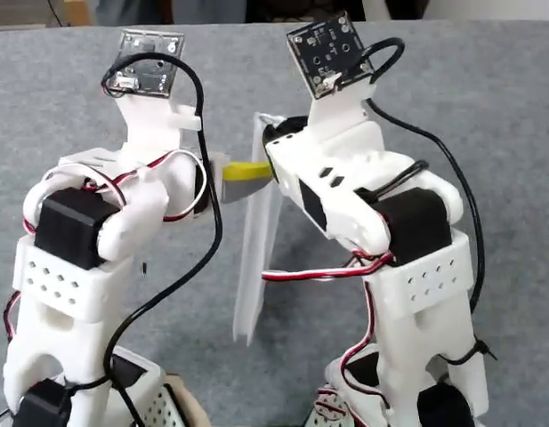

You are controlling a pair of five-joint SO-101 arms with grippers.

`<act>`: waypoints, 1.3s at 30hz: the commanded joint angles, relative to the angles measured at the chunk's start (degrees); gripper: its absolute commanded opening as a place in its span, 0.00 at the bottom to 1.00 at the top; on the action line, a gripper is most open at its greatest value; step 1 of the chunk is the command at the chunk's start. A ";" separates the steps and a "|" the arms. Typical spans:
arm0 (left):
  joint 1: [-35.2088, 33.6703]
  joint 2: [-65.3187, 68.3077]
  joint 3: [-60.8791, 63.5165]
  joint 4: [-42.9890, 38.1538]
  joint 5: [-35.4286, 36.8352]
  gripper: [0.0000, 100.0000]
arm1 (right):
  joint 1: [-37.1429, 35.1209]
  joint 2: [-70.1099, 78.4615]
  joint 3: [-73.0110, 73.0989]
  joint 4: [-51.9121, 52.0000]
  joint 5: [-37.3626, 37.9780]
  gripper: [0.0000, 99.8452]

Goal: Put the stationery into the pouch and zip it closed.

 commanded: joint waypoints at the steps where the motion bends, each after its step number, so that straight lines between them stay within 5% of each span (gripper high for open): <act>1: 1.63 -1.23 -1.98 -4.04 -2.02 0.37 | 0.09 -0.66 -2.86 -0.70 0.70 0.01; 33: 2.51 2.02 12.26 -22.68 -4.04 0.37 | -4.13 -0.66 -11.82 6.51 0.26 0.01; 39: 2.42 2.55 12.70 -25.05 -10.02 0.36 | -4.04 -0.66 -11.47 7.12 0.26 0.01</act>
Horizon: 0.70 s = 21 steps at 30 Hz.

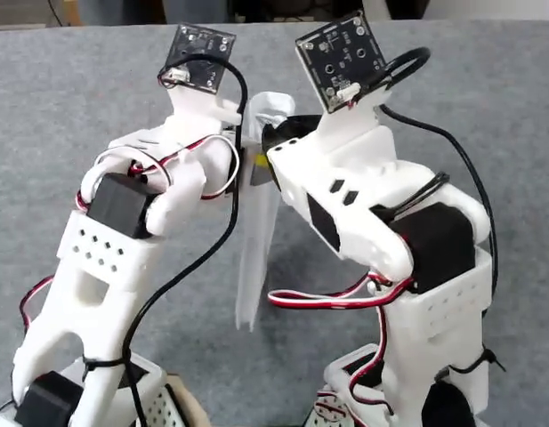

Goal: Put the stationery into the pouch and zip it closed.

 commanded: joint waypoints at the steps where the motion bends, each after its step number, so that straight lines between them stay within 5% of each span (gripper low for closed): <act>1: 0.40 0.00 -0.84 -2.73 -1.76 0.36 | -1.41 -0.75 -2.07 0.35 0.35 0.01; 11: 0.22 -0.09 -1.01 -3.87 -1.85 0.36 | -1.41 -0.75 -1.80 1.85 0.35 0.01; 21: 0.31 -0.09 -1.01 -5.63 -2.90 0.03 | -1.41 -0.75 -1.80 1.85 0.35 0.01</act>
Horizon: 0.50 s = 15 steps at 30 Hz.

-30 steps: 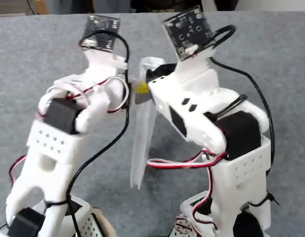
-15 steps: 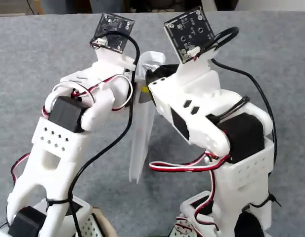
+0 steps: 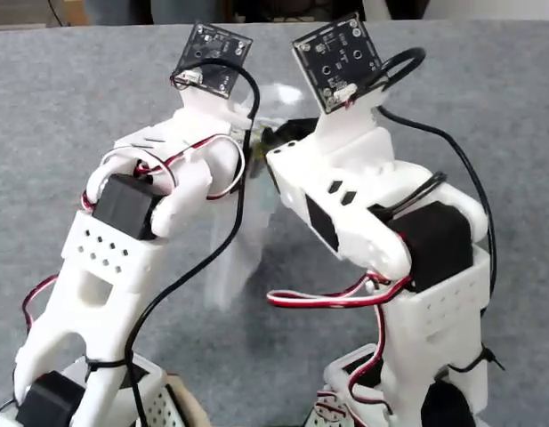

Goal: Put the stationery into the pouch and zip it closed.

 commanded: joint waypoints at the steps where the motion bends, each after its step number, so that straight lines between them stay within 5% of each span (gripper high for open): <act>1: 0.04 -0.26 -1.01 -2.99 -0.44 0.03 | -1.32 -0.84 -1.71 0.44 0.35 0.01; 15: -0.04 -0.62 -0.84 -2.99 -0.09 0.03 | -1.23 -0.92 -1.71 2.02 0.35 0.01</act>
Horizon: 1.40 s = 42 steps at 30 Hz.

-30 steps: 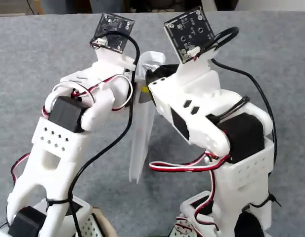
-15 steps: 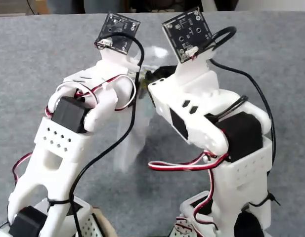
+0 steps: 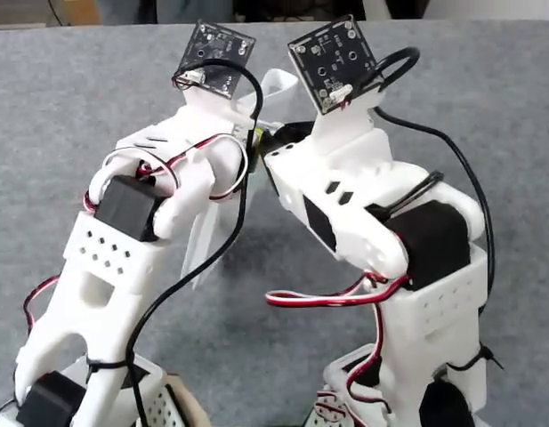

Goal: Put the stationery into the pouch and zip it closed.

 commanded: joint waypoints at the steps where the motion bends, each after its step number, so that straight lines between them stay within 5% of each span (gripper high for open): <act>1: -0.13 -0.62 -0.84 -1.85 -0.09 0.03 | -1.23 -0.92 -1.71 1.14 0.44 0.01; 19: -0.13 -0.79 -1.54 4.84 2.46 0.03 | 17.41 -0.40 -1.63 -3.78 1.05 0.01; 30: -0.04 -0.79 -14.29 13.01 3.25 0.03 | 23.12 -0.75 12.97 -11.87 4.40 0.01; 42: -3.91 -0.79 -14.99 13.45 5.98 0.03 | 24.97 -0.40 16.04 -15.03 4.48 0.01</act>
